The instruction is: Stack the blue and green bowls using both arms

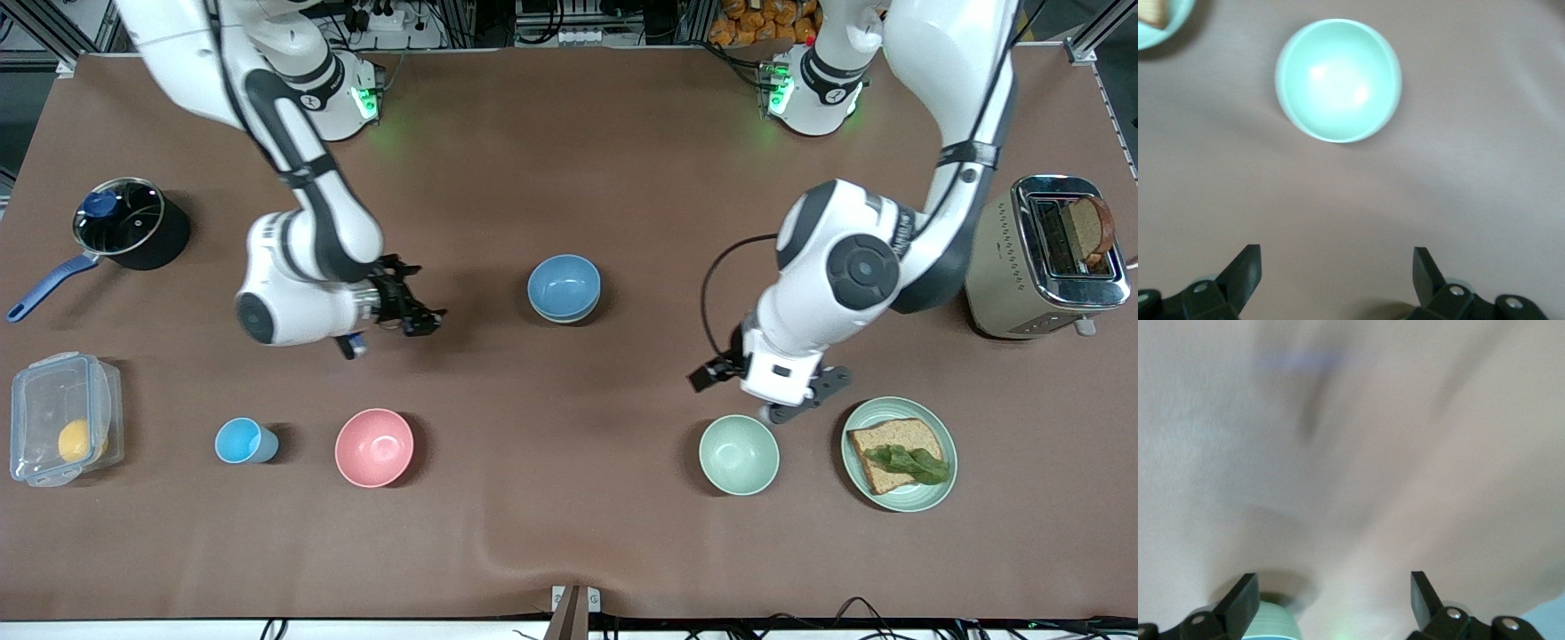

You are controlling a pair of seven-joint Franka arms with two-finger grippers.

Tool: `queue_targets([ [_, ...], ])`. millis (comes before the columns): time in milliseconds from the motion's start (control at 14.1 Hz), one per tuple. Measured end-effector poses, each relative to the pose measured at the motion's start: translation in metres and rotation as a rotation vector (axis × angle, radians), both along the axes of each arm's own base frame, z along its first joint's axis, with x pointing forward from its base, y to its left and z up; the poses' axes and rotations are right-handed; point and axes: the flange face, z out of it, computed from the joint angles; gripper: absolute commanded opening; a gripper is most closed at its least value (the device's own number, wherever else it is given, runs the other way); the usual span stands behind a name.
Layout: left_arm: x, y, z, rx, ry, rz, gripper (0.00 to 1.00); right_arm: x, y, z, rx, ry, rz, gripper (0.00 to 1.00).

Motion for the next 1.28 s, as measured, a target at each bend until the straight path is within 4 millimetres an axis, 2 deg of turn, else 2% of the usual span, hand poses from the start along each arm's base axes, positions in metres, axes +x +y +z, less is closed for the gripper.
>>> queue_targets([
  [285, -0.006, 0.087, -0.034, 0.093, 0.272, -0.018, 1.0, 0.005, -0.053, 0.017, 0.036, -0.008, 0.085, 1.0],
  [427, -0.013, 0.12, -0.059, 0.107, 0.373, -0.002, 1.0, 0.007, -0.087, 0.031, 0.052, -0.013, 0.15, 1.0],
  [498, -0.021, 0.128, -0.07, 0.115, 0.419, 0.001, 1.0, 0.009, -0.106, 0.038, 0.072, -0.023, 0.191, 1.0],
  [640, -0.044, 0.128, -0.084, 0.131, 0.477, -0.008, 1.0, 0.014, -0.143, 0.054, 0.14, -0.07, 0.263, 1.0],
  [711, -0.061, 0.125, -0.086, 0.131, 0.493, -0.019, 1.0, 0.019, -0.161, 0.066, 0.171, -0.101, 0.294, 1.0],
  [854, -0.098, 0.121, -0.076, 0.13, 0.5, -0.048, 1.0, 0.03, -0.192, 0.101, 0.158, -0.139, 0.366, 1.0],
  [925, -0.115, 0.123, -0.069, 0.131, 0.501, -0.062, 1.0, 0.038, -0.2, 0.123, 0.136, -0.153, 0.402, 1.0],
  [1067, -0.141, 0.129, -0.056, 0.137, 0.491, -0.078, 1.0, 0.051, -0.191, 0.169, 0.103, -0.193, 0.467, 1.0],
  [1280, -0.149, 0.146, -0.032, 0.119, 0.425, -0.105, 1.0, 0.067, -0.143, 0.237, 0.063, -0.308, 0.577, 1.0],
])
